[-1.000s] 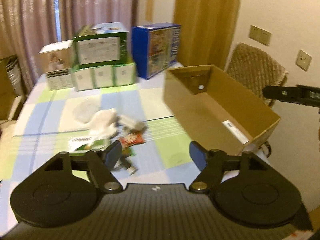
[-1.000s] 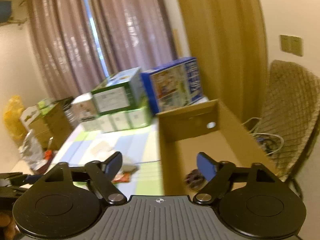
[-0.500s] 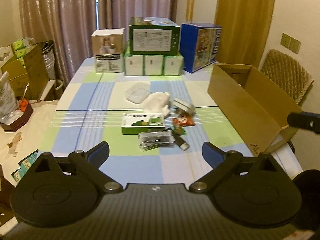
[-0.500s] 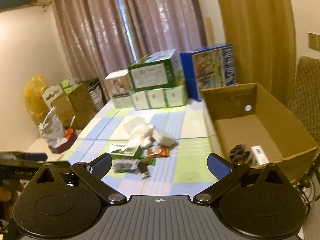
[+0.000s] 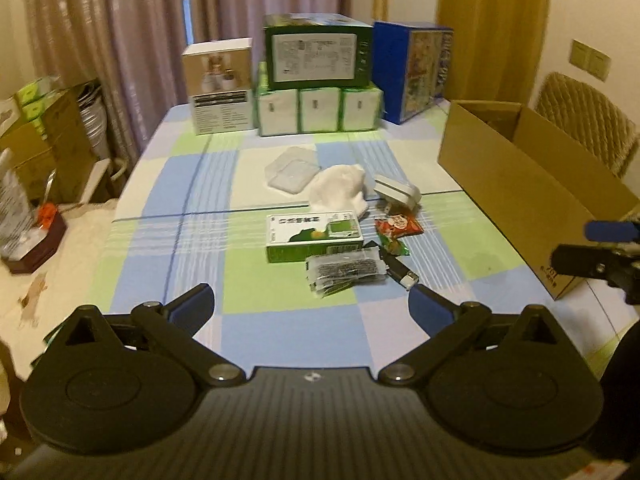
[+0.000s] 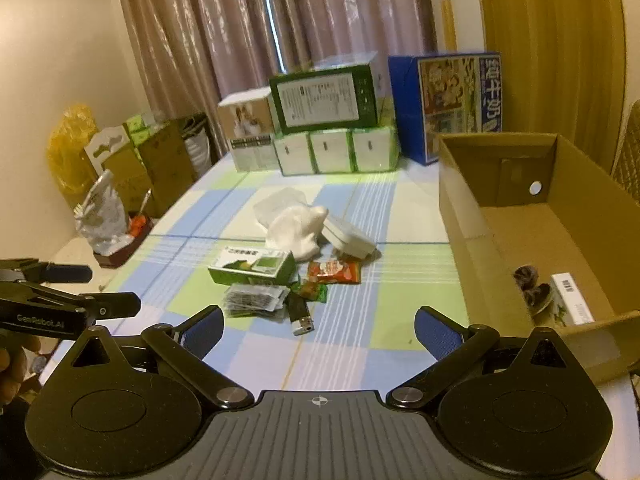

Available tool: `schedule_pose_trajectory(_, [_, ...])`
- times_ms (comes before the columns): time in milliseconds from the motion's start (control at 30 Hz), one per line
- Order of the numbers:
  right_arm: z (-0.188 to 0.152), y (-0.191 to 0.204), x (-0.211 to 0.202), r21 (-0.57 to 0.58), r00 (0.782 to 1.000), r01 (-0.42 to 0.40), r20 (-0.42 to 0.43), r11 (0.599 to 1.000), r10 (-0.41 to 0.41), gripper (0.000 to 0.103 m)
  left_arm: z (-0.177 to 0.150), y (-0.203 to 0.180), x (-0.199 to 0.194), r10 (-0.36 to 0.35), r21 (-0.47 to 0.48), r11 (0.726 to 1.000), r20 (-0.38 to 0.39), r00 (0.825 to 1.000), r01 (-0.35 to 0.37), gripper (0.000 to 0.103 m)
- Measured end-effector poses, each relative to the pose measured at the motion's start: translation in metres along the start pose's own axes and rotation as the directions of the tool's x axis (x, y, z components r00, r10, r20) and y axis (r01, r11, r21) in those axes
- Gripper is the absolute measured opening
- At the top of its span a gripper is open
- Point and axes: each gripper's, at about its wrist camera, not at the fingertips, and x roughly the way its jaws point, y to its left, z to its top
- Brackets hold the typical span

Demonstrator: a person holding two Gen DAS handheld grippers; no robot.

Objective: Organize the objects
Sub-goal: 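Move both tools back over the remaining items on the table, then grasp the clear granule packet with the left tool while the right tool grasps the black lighter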

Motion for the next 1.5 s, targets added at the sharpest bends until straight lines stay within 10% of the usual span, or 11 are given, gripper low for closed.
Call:
schedule_pose_trajectory(367, [-0.005,-0.005,0.073,-0.040,0.994,-0.007,-0.106,0.999,0.003,0.079,0.004,0.001,0.077,-0.097,0.171,0.980,-0.043,0.994,0.103,0.092])
schedule_pose_trajectory(1067, [-0.020,-0.022,0.139,-0.066,0.975,-0.005,-0.220,0.998,-0.010,0.065,0.004,-0.008,0.187,-0.314,0.453,0.814,-0.181,0.932,0.363,0.068])
schedule_pose_trajectory(1500, [-0.017,0.009,0.171,-0.187,0.978,-0.083,-0.204,0.979,0.044,0.037,-0.009,0.010,0.156,-0.173,0.236,0.947,-0.202,0.964,0.219,0.034])
